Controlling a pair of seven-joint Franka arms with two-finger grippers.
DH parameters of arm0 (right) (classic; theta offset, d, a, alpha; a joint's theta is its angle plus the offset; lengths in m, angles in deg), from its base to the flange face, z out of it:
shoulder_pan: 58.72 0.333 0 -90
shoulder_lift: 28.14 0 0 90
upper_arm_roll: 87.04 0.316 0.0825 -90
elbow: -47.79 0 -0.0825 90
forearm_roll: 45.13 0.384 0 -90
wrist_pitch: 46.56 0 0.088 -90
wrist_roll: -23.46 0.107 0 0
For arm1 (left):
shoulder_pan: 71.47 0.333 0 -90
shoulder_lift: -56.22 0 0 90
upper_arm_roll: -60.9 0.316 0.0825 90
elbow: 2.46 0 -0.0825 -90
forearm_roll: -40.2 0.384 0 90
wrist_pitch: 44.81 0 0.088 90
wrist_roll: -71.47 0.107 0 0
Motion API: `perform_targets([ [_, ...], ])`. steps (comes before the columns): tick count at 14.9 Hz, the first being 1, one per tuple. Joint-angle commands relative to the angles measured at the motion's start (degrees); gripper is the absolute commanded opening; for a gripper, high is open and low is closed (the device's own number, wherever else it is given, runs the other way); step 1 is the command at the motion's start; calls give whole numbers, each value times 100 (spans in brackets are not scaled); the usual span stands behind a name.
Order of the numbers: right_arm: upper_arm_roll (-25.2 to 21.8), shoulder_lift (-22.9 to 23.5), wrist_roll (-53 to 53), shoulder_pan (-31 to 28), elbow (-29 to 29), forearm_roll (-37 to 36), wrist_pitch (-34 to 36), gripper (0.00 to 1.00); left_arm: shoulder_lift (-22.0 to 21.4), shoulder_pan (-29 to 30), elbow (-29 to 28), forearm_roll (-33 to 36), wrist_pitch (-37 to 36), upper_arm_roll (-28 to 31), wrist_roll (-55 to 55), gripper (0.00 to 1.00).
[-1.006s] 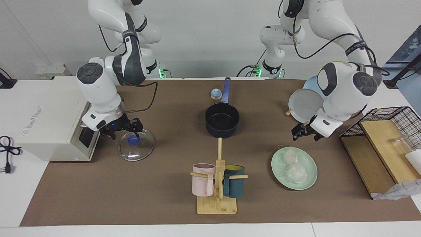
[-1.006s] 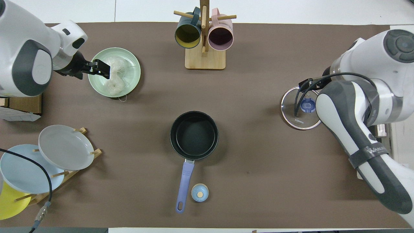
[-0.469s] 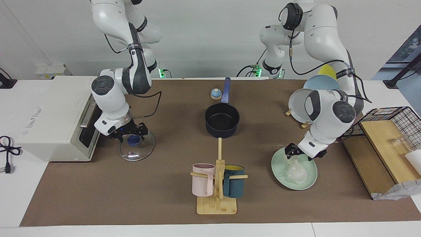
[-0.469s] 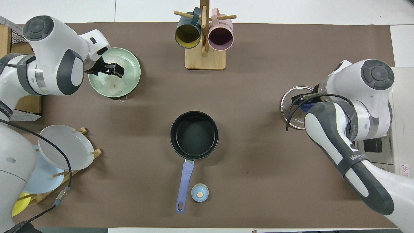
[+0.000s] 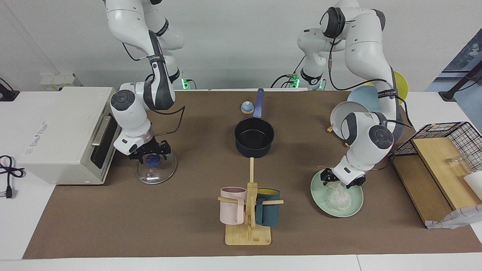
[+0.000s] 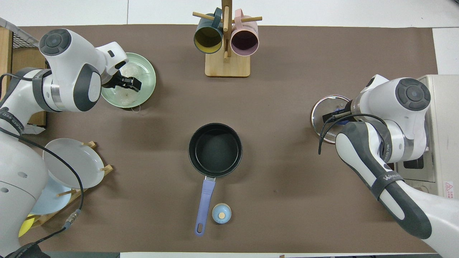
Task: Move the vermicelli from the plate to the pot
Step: 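Grasp the vermicelli with the left gripper while the right gripper grasps the lid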
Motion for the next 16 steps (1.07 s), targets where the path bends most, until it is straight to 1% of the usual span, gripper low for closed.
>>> perform_targets([
  [1, 24, -123, -495, -163, 200, 120, -145, 100, -121, -60, -145, 124, 92, 45, 51, 0],
  [4, 24, -96, -550, -208, 174, 120, -128, 100, -121, -34, -66, 115, 57, 45, 60, 0],
  [5, 24, -96, -550, -208, 165, 120, -119, 99, -121, -25, 21, 80, -48, 45, 59, 0],
  [6, 24, -96, -550, -208, 165, 120, -127, 94, -112, -16, 205, 36, -240, 45, 59, 0],
  [8, 24, -88, -550, -208, 165, 120, -119, 89, -208, 2, 417, -340, -636, 54, 25, 0],
  [10, 24, -96, -550, -200, 165, 120, -119, 83, -594, 10, 426, -631, -1153, 72, -2, 0],
  [12, 24, -87, -550, -182, 148, 120, -75, 68, -1076, 19, 426, -964, -1795, 89, -281, 0],
  [13, 24, -87, -550, -182, 121, 120, -49, 60, -1357, 10, 426, -1096, -2068, 89, -657, 0],
  [14, 24, -87, -550, -182, 104, 120, -40, 55, -1647, -51, 409, -1176, -2384, 63, -1148, 0],
  [15, 32, -70, -550, -173, 16, 120, 13, 54, -1894, -95, 374, -1194, -2700, 37, -1475, 0],
  [16, 24, -26, -550, -164, -106, 120, 161, 54, -2096, -269, 365, -1238, -2990, -16, -1757, 0],
])
